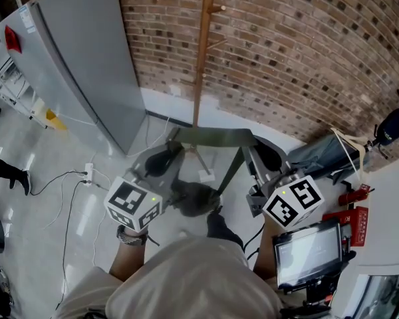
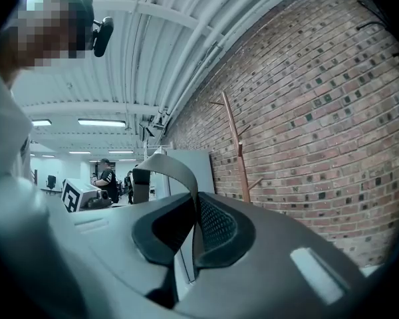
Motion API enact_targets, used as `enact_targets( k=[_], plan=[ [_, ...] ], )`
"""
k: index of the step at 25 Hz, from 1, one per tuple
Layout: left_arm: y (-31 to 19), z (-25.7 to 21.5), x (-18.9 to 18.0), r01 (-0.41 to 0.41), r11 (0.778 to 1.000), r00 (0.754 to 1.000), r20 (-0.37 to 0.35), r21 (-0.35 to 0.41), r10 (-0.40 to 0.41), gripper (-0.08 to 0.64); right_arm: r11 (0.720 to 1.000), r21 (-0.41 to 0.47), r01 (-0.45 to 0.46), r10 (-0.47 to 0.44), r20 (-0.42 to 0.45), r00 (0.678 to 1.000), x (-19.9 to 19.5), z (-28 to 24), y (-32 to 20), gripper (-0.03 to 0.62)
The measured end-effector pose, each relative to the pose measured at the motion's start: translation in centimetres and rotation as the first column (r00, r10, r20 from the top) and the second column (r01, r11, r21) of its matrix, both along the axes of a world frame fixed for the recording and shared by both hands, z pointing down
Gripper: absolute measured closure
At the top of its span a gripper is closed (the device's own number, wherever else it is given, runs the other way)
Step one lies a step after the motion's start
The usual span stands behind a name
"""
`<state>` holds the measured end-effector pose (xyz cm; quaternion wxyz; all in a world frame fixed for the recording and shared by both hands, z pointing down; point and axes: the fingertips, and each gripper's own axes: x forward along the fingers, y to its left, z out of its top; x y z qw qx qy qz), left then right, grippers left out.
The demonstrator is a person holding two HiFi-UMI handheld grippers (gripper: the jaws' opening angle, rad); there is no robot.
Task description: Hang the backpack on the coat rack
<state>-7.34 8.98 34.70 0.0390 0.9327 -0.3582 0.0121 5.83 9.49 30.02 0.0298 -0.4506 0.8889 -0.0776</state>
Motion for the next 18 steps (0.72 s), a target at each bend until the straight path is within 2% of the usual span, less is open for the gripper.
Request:
enact_targets(
  k=[10, 18],
  plan=[
    [-4.8, -0.8, 0.6, 0.056, 0.998, 0.998, 0.006, 0.022, -0.056, 0.545, 0.993, 0.025, 0.115, -0.116, 0.04, 0.992, -0.4, -0.6, -5.8, 0.583],
    [-10.2, -0.2, 2.9, 0.078, 0.997, 0.997, 0.001, 0.005, -0.078, 0.545, 0.989, 0.007, 0.147, -0.147, 0.041, 0.988, 1.3, 0.0, -11.7, 0.584]
  ],
)
